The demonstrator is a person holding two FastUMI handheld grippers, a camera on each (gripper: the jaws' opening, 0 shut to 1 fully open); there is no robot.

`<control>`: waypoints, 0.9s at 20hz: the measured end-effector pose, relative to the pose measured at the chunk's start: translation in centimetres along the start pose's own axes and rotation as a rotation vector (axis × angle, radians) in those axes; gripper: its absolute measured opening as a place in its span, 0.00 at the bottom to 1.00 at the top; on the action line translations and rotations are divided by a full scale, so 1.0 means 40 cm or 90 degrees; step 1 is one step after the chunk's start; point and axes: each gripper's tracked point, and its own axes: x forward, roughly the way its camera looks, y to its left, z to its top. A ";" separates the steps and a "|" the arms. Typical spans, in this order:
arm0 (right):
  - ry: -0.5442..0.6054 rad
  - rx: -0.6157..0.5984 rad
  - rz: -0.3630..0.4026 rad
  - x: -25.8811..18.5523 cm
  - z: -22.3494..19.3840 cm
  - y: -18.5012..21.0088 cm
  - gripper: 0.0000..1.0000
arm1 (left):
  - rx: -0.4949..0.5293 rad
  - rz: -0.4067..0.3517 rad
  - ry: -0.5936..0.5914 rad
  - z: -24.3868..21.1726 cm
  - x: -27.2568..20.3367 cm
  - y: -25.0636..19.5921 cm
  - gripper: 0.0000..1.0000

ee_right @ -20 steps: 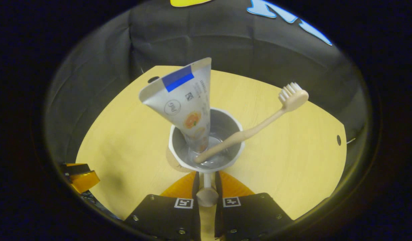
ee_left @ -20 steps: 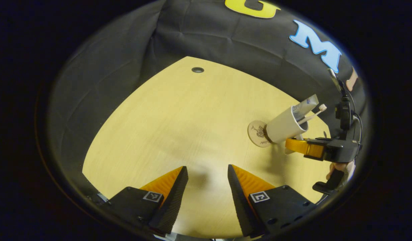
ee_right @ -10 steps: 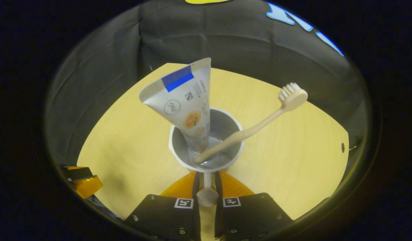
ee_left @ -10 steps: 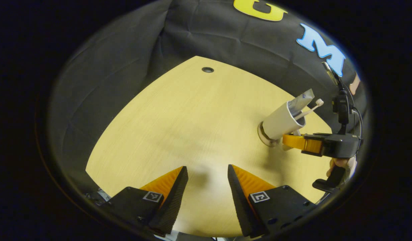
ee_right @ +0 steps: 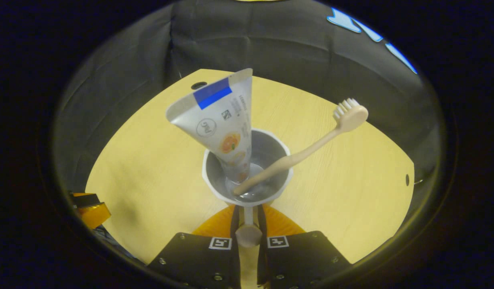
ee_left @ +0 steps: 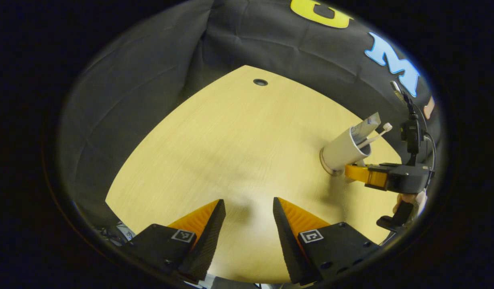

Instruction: Put the toothbrush and toothpaste on the desktop into the cup, then pick up the cup and place it on the coaster on the desktop.

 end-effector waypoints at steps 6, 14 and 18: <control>0.006 0.018 0.017 0.012 -0.004 -0.052 0.22 | 0.005 -0.003 0.000 0.000 0.003 -0.003 0.79; -0.012 0.045 0.033 -0.057 -0.017 -0.095 0.29 | 0.011 -0.007 -0.012 0.003 0.013 -0.024 0.79; -0.032 0.050 0.037 -0.139 -0.024 -0.101 0.29 | 0.026 -0.018 -0.021 0.012 0.017 -0.047 0.80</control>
